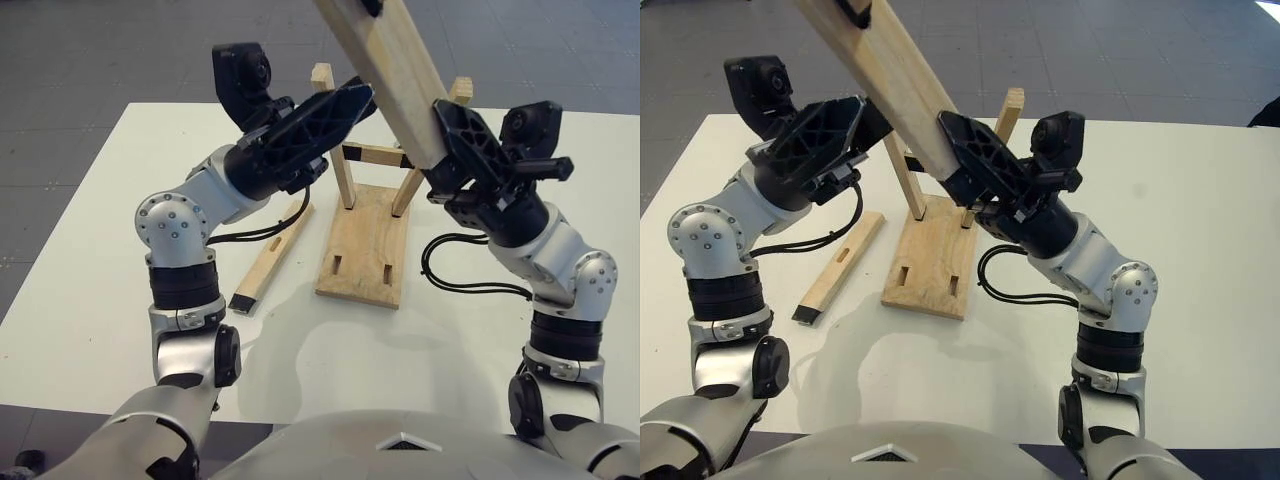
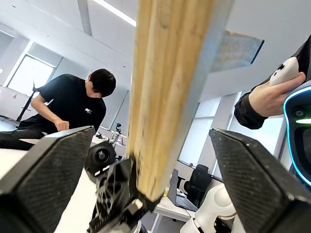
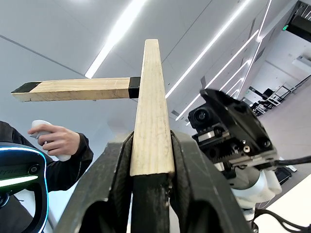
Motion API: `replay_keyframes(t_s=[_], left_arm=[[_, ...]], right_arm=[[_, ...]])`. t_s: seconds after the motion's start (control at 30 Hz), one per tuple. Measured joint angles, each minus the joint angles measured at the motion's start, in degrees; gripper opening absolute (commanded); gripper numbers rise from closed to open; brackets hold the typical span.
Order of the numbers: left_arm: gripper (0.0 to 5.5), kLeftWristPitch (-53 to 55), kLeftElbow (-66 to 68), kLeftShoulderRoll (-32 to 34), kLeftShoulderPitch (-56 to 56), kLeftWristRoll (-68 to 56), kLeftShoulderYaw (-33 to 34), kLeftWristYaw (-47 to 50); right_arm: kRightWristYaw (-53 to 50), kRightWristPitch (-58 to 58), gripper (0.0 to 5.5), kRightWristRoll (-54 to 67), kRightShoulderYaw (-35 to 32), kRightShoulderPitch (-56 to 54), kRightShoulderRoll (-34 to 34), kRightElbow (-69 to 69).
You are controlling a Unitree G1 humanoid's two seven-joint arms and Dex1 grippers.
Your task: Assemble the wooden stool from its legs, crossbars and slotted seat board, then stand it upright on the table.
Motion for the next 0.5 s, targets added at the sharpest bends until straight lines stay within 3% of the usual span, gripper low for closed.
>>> replay_keyframes(t_s=[0.23,0.4,0.5], left_arm=[[4.37,0.34,1.06,-0.87,-3.34,-2.18,-0.35,-4.03],[4.37,1.64,0.67,-0.36,-3.38,-4.71,-0.34,-6.22],[4.37,1.64,0.69,-0.43,-3.98,-5.02,-0.39,-6.23]], right_arm=[[0.35,2.21,1.00,0.01,-0.23,1.86,4.62,0.15],[-0.32,0.99,1.00,0.05,-1.27,4.51,15.08,-3.58],[-0.98,0.08,1.00,0.17,0.32,8.50,17.45,-6.90]])
